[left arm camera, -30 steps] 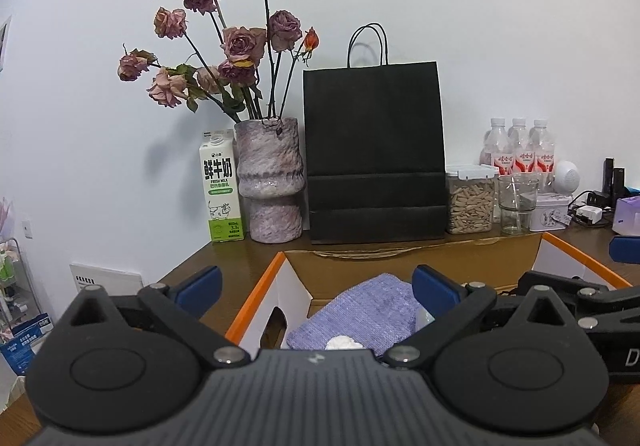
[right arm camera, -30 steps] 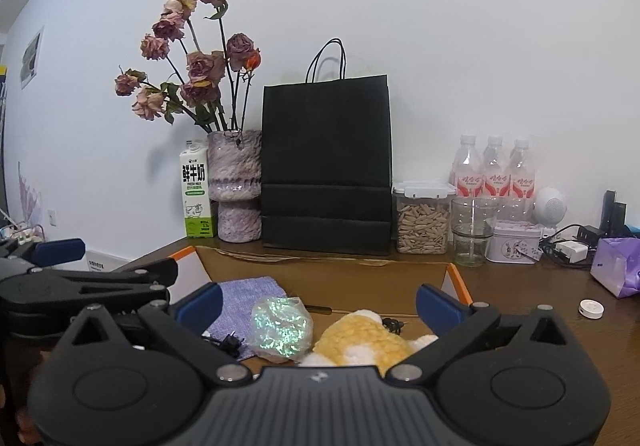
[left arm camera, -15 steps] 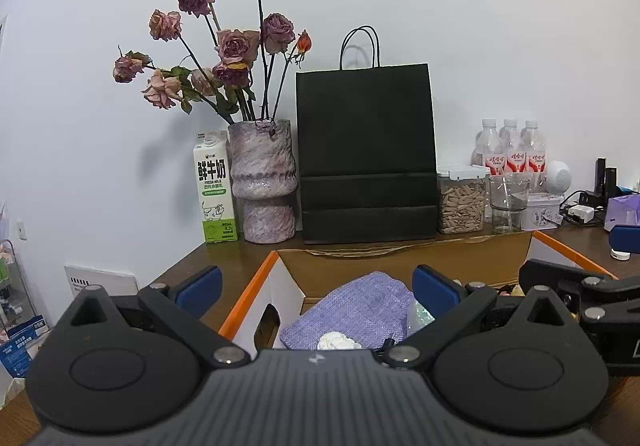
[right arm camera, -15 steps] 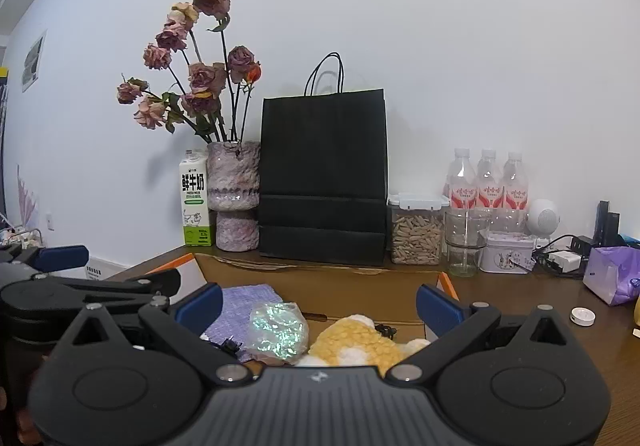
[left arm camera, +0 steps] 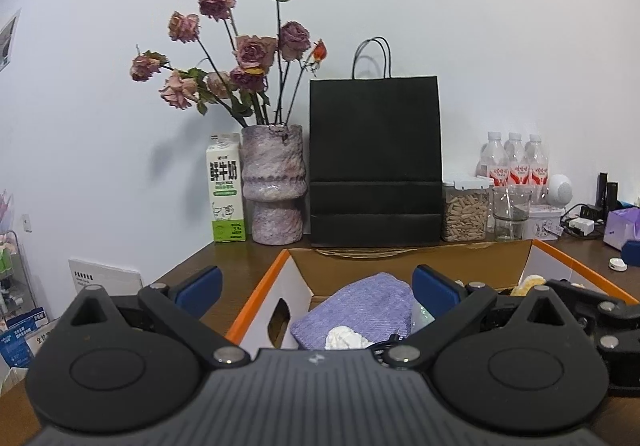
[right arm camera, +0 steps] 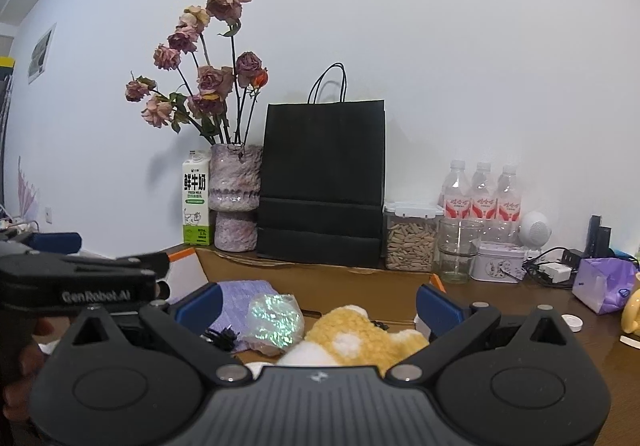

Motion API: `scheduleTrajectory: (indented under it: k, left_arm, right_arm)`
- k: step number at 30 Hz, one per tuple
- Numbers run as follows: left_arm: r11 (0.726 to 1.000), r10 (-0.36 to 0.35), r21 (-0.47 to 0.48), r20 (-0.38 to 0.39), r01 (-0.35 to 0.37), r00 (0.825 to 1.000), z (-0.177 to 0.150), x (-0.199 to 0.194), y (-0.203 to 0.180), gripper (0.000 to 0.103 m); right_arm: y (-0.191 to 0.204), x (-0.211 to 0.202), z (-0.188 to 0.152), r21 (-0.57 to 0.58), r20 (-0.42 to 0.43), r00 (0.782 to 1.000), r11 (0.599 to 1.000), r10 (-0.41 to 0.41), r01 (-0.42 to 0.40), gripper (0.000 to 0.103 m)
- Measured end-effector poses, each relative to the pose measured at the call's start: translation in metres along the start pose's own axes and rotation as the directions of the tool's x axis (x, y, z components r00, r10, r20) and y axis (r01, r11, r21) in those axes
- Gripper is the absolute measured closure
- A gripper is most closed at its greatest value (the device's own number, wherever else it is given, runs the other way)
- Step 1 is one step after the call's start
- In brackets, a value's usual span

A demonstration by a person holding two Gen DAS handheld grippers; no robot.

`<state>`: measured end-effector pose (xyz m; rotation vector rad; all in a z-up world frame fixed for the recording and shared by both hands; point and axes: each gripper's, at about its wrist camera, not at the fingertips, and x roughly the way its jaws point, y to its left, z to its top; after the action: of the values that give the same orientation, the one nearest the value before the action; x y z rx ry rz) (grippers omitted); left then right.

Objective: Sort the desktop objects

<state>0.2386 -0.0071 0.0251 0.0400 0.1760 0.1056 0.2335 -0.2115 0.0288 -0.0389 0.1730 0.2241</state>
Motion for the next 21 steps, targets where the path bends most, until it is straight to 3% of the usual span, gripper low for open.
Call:
scheduleTrajectory:
  k: [8, 21]
  left_arm:
    - [1.000, -0.023, 0.000, -0.017, 0.023, 1.000, 0.004, -0.026, 0.021, 0.000]
    - [0.999, -0.021, 0.030, -0.200, 0.027, 0.980, -0.021, -0.057, 0.078, 0.000]
  right_arm:
    - [0.005, -0.028, -0.005, -0.010, -0.059, 0.998, 1.000, 0.022, -0.023, 0.000]
    - [0.024, -0.068, -0.028, -0.055, -0.225, 0.974, 0.997, 0.040, -0.053, 0.000]
